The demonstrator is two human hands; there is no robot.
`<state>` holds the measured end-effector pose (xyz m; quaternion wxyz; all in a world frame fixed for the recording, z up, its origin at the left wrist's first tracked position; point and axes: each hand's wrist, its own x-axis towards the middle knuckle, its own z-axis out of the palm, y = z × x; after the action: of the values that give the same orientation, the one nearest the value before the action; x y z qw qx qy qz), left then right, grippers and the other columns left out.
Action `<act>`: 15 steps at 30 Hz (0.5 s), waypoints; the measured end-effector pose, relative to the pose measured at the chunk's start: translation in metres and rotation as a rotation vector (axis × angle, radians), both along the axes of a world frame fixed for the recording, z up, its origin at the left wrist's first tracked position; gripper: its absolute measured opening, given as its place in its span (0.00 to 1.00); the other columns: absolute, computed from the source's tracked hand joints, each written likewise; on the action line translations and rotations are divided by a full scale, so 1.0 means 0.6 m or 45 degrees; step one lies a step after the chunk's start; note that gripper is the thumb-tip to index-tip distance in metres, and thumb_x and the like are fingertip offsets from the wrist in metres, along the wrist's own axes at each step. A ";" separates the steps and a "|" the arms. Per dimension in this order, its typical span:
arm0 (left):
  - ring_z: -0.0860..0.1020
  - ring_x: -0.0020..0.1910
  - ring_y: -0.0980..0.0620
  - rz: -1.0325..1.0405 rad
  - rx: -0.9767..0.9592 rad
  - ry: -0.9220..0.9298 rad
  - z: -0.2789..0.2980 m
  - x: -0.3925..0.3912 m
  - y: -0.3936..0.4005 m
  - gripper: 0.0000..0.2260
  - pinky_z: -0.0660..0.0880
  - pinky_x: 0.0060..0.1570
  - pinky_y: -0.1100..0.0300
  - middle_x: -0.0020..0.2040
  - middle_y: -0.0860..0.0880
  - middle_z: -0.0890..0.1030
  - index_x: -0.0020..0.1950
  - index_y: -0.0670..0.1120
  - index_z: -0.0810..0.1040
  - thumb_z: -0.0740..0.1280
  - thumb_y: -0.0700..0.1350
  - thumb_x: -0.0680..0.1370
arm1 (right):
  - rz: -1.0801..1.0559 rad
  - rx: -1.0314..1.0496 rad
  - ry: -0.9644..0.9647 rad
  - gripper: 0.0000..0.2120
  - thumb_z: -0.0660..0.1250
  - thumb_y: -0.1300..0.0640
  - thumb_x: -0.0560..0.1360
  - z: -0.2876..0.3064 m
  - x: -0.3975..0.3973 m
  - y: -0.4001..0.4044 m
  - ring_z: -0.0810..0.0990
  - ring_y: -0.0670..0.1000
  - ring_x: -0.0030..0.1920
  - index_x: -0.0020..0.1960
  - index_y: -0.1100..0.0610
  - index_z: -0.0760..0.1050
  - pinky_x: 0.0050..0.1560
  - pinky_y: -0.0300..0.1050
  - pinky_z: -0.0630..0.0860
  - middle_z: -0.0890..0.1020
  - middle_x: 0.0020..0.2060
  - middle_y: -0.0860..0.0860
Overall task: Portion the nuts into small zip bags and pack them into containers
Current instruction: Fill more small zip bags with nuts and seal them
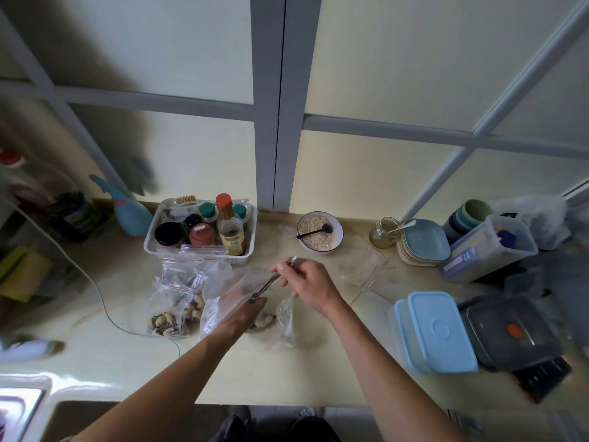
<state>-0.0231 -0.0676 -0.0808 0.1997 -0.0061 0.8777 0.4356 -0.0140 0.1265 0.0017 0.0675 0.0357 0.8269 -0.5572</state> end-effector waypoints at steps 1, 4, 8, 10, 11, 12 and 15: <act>0.83 0.41 0.52 0.029 0.024 0.052 0.015 0.003 0.002 0.11 0.82 0.42 0.49 0.44 0.50 0.83 0.52 0.54 0.80 0.70 0.52 0.71 | 0.068 -0.001 -0.011 0.11 0.66 0.48 0.82 0.003 0.001 0.000 0.79 0.43 0.31 0.52 0.49 0.86 0.37 0.39 0.75 0.84 0.36 0.49; 0.83 0.43 0.52 0.090 0.070 0.055 0.007 0.004 -0.001 0.10 0.82 0.42 0.47 0.46 0.51 0.82 0.52 0.55 0.81 0.69 0.51 0.72 | 0.195 -0.077 -0.034 0.09 0.68 0.49 0.80 0.006 0.001 -0.003 0.81 0.48 0.32 0.53 0.50 0.86 0.39 0.46 0.78 0.85 0.40 0.47; 0.82 0.39 0.52 0.102 0.042 -0.034 0.013 0.002 0.006 0.07 0.81 0.38 0.52 0.40 0.52 0.81 0.46 0.54 0.79 0.67 0.55 0.72 | 0.237 -0.099 -0.045 0.09 0.70 0.47 0.77 0.005 0.000 -0.009 0.83 0.53 0.35 0.51 0.50 0.85 0.44 0.51 0.80 0.85 0.41 0.46; 0.78 0.37 0.56 0.087 -0.033 -0.065 0.027 0.004 0.011 0.05 0.74 0.35 0.66 0.38 0.55 0.77 0.44 0.54 0.75 0.69 0.53 0.75 | 0.231 -0.097 -0.035 0.09 0.70 0.47 0.77 0.005 -0.001 -0.010 0.83 0.54 0.36 0.50 0.51 0.85 0.44 0.48 0.79 0.85 0.41 0.47; 0.78 0.38 0.56 0.062 -0.031 -0.059 0.029 0.005 0.012 0.06 0.75 0.36 0.64 0.38 0.55 0.77 0.44 0.55 0.75 0.69 0.55 0.75 | 0.224 -0.093 -0.019 0.09 0.70 0.47 0.77 0.005 -0.002 -0.010 0.84 0.55 0.36 0.49 0.51 0.85 0.44 0.47 0.79 0.86 0.41 0.49; 0.80 0.40 0.53 0.084 -0.002 -0.045 0.018 0.003 0.011 0.07 0.79 0.38 0.57 0.39 0.54 0.79 0.44 0.55 0.77 0.69 0.57 0.73 | 0.216 -0.093 0.000 0.09 0.69 0.47 0.77 0.005 -0.002 -0.009 0.84 0.56 0.37 0.48 0.50 0.85 0.45 0.48 0.79 0.86 0.41 0.52; 0.82 0.39 0.53 0.137 0.003 0.005 -0.032 -0.001 -0.001 0.07 0.82 0.41 0.50 0.41 0.53 0.82 0.47 0.55 0.81 0.70 0.52 0.71 | 0.191 -0.124 0.055 0.09 0.68 0.49 0.77 0.009 -0.003 -0.005 0.83 0.57 0.38 0.47 0.51 0.84 0.46 0.52 0.80 0.85 0.41 0.57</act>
<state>-0.0237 -0.0680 -0.0998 0.1742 -0.0521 0.8759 0.4469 -0.0158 0.1233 0.0069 0.0928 -0.0417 0.8004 -0.5908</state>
